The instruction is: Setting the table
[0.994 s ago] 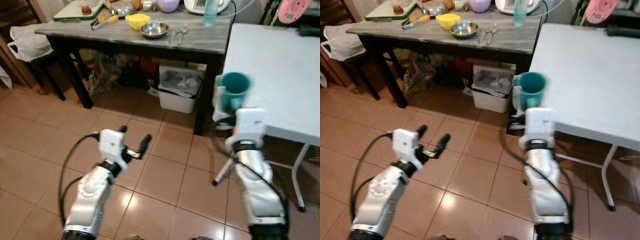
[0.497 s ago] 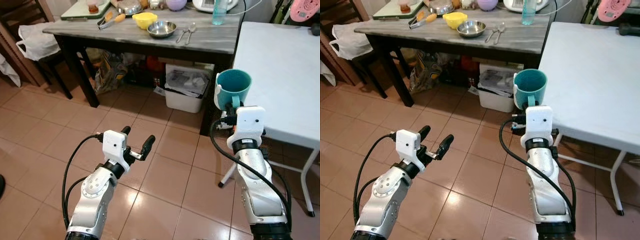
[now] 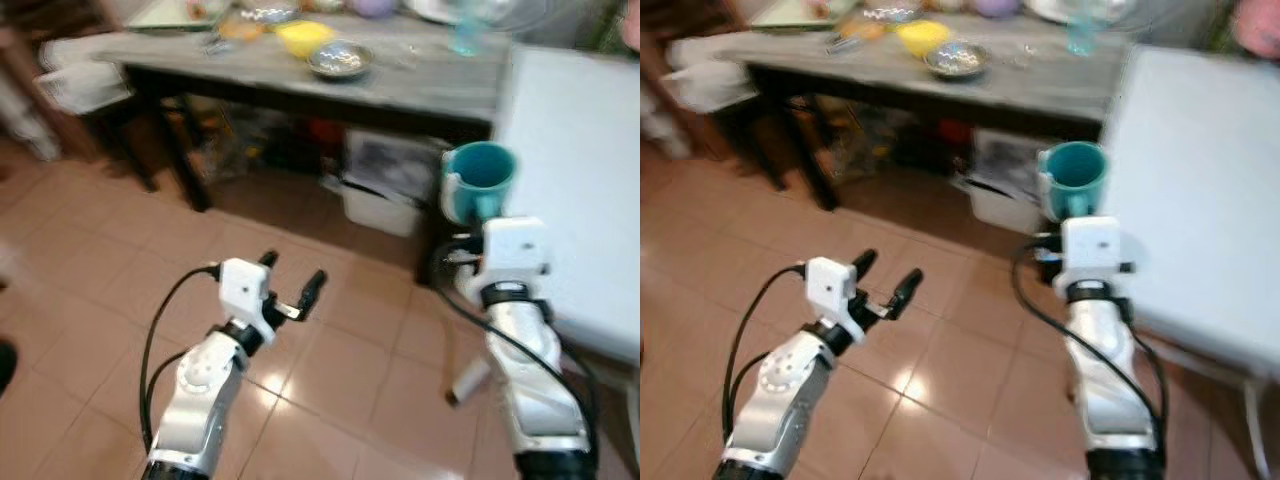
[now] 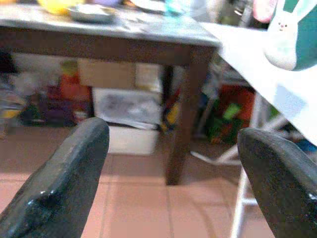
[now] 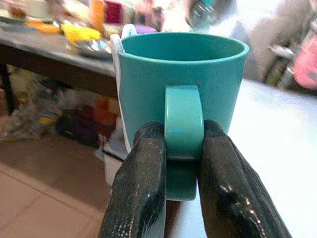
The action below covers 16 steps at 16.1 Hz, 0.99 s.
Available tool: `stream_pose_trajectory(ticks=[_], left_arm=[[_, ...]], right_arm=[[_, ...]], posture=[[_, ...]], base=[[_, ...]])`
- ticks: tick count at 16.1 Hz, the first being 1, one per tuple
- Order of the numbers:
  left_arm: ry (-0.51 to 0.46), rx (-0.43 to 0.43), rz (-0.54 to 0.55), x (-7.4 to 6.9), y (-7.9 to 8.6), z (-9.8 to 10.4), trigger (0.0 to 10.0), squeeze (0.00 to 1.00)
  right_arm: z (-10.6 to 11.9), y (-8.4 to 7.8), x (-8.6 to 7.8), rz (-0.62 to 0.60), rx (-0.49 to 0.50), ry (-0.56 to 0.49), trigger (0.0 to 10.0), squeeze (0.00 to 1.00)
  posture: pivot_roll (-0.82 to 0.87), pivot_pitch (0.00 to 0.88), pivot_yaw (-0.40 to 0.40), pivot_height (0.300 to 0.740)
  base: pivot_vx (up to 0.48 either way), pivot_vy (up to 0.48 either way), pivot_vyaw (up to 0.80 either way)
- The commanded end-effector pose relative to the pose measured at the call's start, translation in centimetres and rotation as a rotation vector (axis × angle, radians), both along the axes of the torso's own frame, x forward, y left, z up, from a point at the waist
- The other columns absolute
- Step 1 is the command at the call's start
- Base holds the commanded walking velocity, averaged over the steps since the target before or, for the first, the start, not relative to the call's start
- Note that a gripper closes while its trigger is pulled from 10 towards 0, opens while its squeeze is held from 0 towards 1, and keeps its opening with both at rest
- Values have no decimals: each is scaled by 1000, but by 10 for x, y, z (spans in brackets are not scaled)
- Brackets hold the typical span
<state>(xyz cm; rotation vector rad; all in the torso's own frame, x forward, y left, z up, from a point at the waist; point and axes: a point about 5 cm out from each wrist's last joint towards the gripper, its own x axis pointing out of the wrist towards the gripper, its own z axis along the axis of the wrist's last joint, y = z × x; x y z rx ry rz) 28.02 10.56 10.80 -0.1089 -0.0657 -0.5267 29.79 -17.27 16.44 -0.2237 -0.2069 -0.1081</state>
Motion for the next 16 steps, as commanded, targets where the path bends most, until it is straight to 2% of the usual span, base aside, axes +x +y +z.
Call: stream_pose_trajectory(ticks=[1,5,16], left_arm=[[8,27,31,-1,12,-2,10000,0],[7,27,24,0,10,-2,10000,0],[5,32,12,0,9,-2,10000,0]], right_arm=[[5,15,0,50,9,-30,10000,0],[4,15,0,54,13,-25,10000,0],[1,16,1,64,19,-15,10000,0]], posture=[[-77,106,75,740],[-77,106,75,740],[-78,99,74,740]], base=[[465,0,538],[470,0,513],[463,0,0]])
